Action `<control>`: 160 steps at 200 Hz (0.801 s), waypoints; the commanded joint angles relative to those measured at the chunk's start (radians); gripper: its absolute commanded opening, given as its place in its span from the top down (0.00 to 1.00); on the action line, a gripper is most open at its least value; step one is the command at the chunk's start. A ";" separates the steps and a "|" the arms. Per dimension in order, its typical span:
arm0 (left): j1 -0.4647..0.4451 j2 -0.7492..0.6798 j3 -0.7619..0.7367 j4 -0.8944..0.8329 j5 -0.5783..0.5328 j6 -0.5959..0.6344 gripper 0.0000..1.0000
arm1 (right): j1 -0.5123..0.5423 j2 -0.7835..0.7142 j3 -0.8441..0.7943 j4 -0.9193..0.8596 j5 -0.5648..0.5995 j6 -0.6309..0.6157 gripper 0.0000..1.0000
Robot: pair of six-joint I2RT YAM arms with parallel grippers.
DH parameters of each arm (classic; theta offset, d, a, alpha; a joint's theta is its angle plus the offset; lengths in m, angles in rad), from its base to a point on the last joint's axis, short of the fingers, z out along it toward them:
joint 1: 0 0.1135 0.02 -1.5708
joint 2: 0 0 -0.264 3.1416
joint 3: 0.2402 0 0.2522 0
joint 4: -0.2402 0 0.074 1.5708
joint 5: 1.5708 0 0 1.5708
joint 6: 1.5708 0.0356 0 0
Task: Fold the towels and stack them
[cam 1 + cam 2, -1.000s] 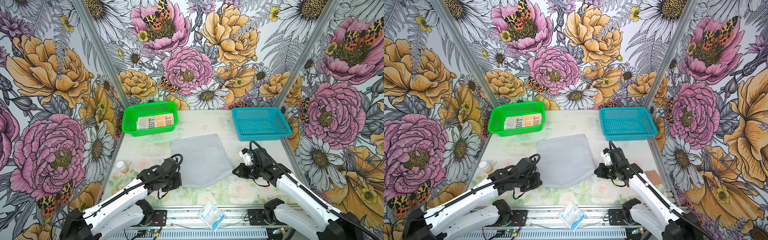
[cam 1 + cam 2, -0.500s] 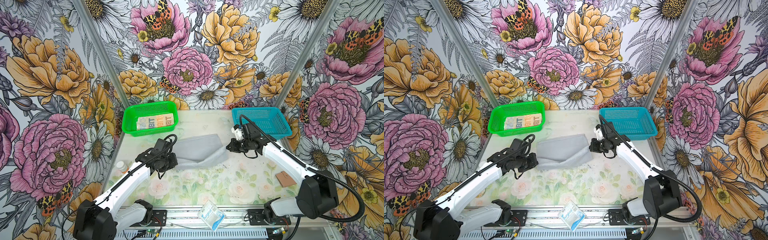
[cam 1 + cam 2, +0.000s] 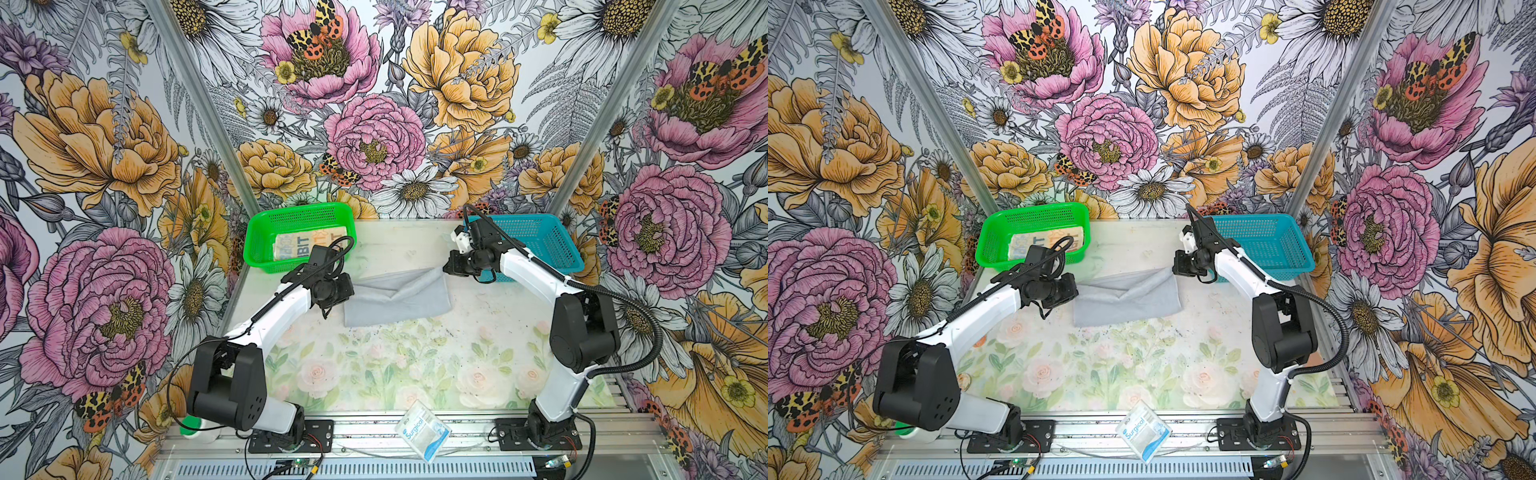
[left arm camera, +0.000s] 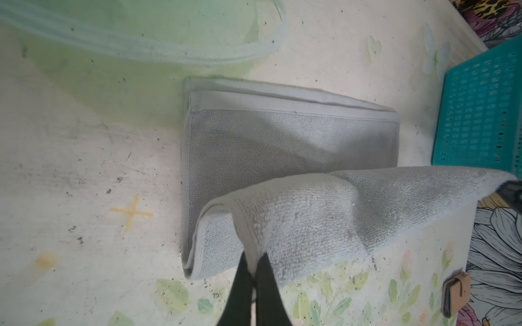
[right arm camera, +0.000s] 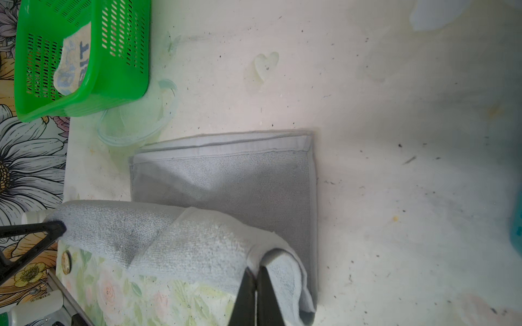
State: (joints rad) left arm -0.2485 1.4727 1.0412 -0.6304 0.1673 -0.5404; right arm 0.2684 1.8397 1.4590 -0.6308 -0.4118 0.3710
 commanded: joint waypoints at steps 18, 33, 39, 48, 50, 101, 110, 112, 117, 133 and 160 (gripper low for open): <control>0.021 0.060 0.014 0.058 -0.007 0.023 1.00 | -0.015 0.115 0.100 0.025 -0.031 -0.035 1.00; 0.022 0.072 0.007 0.082 -0.011 0.016 1.00 | -0.016 0.148 0.120 0.029 -0.031 -0.039 1.00; 0.023 0.079 0.006 0.088 -0.014 0.014 1.00 | -0.017 0.160 0.127 0.032 -0.030 -0.041 1.00; 0.026 0.088 0.005 0.094 -0.021 0.012 1.00 | -0.018 0.177 0.139 0.038 -0.030 -0.041 1.00; 0.026 0.091 0.005 0.096 -0.022 0.011 1.00 | -0.018 0.181 0.144 0.039 -0.031 -0.043 1.00; 0.011 0.027 -0.034 0.120 0.011 -0.012 1.00 | -0.017 0.117 0.115 0.040 -0.051 -0.035 1.00; -0.001 -0.008 -0.054 0.117 0.016 -0.019 1.00 | -0.018 0.074 0.081 0.040 -0.054 -0.034 1.00; -0.003 -0.016 -0.059 0.116 0.018 -0.021 1.00 | -0.018 0.064 0.072 0.040 -0.056 -0.032 1.00; -0.012 -0.036 -0.069 0.110 0.023 -0.023 1.00 | -0.016 0.037 0.050 0.040 -0.057 -0.030 1.00; -0.048 -0.093 -0.098 0.075 0.043 -0.027 1.00 | -0.013 -0.058 -0.033 0.042 -0.062 -0.021 1.00; -0.150 -0.197 -0.152 -0.001 0.047 -0.052 1.00 | -0.002 -0.227 -0.187 0.040 -0.095 0.001 1.00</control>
State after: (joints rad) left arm -0.3264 1.3552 0.9344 -0.5644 0.1852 -0.5579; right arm 0.2565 1.7554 1.3685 -0.6003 -0.4664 0.3504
